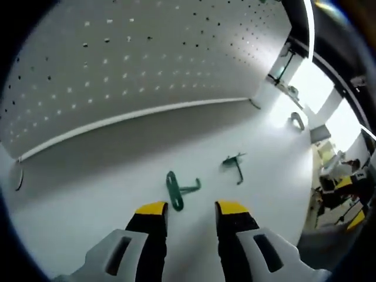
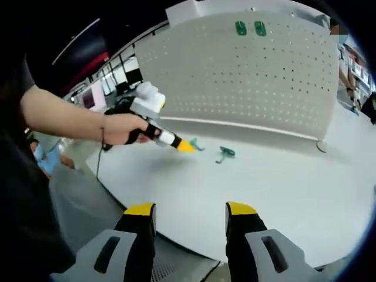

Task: Insert the hook assembly into the mounting plate slot until the hook locks in place.

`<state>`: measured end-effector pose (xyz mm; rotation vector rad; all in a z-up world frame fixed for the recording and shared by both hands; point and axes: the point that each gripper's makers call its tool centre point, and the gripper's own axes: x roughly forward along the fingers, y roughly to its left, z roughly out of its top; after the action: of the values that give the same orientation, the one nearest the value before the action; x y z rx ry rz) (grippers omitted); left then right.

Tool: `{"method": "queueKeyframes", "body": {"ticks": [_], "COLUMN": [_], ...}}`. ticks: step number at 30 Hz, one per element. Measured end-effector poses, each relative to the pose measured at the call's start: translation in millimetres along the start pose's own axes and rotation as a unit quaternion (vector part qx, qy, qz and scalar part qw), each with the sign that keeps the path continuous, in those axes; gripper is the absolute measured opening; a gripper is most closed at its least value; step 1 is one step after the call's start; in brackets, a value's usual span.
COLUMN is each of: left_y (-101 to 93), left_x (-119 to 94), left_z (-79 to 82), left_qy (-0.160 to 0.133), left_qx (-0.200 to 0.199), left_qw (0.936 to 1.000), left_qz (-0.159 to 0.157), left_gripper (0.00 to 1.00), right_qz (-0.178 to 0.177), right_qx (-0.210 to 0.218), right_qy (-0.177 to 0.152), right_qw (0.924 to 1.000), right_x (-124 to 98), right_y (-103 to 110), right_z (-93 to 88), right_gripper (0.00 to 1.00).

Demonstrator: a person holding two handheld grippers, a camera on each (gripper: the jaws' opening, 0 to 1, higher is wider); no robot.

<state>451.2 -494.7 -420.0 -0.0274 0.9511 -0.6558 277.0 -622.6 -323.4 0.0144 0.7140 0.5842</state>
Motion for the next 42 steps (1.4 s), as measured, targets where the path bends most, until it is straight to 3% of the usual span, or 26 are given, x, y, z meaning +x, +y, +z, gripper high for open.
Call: {"method": "queueKeyframes", "body": {"ticks": [2, 24, 37, 42], "left_y": [-2.7, 12.2, -2.4, -5.4], "left_x": [2.3, 7.9, -7.9, -19.8], "left_z": [-0.6, 6.4, 4.0, 1.8], "left_qy": [0.005, 0.014, 0.014, 0.009], "left_qx": [0.0, 0.001, 0.045, 0.035], "left_qw": [0.9999, 0.9999, 0.9988, 0.9992], "left_qz": [-0.012, 0.007, -0.015, -0.018], "left_gripper": [0.32, 0.04, 0.03, 0.03], "right_qz": [-0.001, -0.008, 0.001, 0.001], "right_qx": [0.004, 0.016, 0.005, 0.017], "right_qy": [0.002, 0.012, 0.014, 0.004], "right_qw": [1.0, 0.9998, 0.9999, 0.9998], "right_x": [0.6, 2.7, 7.3, 8.2], "right_y": [-0.3, -4.3, 0.7, 1.9], "right_z": [-1.2, -9.1, -4.0, 1.1], "right_gripper": [0.47, 0.42, 0.42, 0.43]}}
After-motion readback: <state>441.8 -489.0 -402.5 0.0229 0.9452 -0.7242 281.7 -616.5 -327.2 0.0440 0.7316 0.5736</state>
